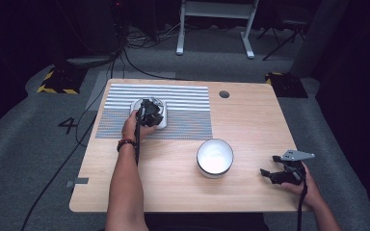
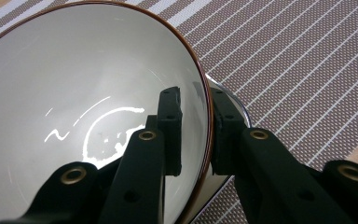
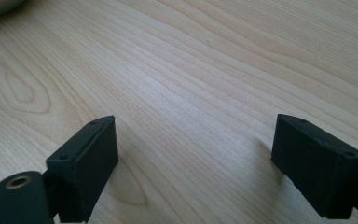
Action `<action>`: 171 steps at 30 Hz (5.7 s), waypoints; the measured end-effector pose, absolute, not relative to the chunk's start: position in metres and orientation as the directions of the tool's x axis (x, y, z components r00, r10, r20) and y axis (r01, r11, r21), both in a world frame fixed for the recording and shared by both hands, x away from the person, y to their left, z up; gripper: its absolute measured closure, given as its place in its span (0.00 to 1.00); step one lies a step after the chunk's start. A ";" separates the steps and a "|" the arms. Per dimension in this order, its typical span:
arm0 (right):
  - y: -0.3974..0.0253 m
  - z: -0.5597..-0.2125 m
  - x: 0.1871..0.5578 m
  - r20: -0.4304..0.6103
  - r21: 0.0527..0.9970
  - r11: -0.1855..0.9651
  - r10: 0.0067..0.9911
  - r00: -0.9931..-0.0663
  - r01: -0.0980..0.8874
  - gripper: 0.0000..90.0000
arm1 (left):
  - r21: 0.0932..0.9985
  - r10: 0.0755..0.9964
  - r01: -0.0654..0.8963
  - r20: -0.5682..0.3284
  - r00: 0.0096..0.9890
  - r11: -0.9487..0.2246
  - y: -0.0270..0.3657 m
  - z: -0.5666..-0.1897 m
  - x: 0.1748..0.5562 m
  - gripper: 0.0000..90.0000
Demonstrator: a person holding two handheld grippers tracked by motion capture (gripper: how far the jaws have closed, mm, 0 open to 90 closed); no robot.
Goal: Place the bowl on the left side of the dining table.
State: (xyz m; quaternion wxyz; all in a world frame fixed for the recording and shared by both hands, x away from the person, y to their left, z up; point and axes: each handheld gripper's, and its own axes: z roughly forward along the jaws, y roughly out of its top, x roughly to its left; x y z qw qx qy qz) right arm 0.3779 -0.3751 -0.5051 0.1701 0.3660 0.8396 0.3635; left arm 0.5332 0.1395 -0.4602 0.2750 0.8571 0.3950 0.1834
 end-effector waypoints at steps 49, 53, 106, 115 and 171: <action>-0.375 -0.505 0.378 -0.020 0.735 0.468 0.738 -0.675 0.491 0.16 | 0.659 0.838 0.602 0.080 0.540 -0.451 0.148 -0.448 0.525 0.18; -0.375 -0.505 0.378 -0.020 0.735 0.468 0.738 -0.674 0.491 0.16 | 0.644 0.822 0.588 0.114 0.558 -0.489 0.144 -0.444 0.522 0.18; -0.375 -0.505 0.378 -0.017 0.734 0.466 0.740 -0.673 0.494 0.16 | 0.626 0.676 0.434 0.209 0.707 -0.648 0.110 -0.415 0.460 0.18; -0.375 -0.505 0.378 -0.018 0.735 0.467 0.739 -0.674 0.492 0.16 | 0.605 0.633 0.397 0.239 0.736 -0.690 0.106 -0.412 0.446 0.18; -0.375 -0.505 0.378 -0.018 0.734 0.467 0.739 -0.674 0.492 0.16 | 0.522 0.588 0.390 0.290 0.755 -0.758 0.112 -0.440 0.388 0.18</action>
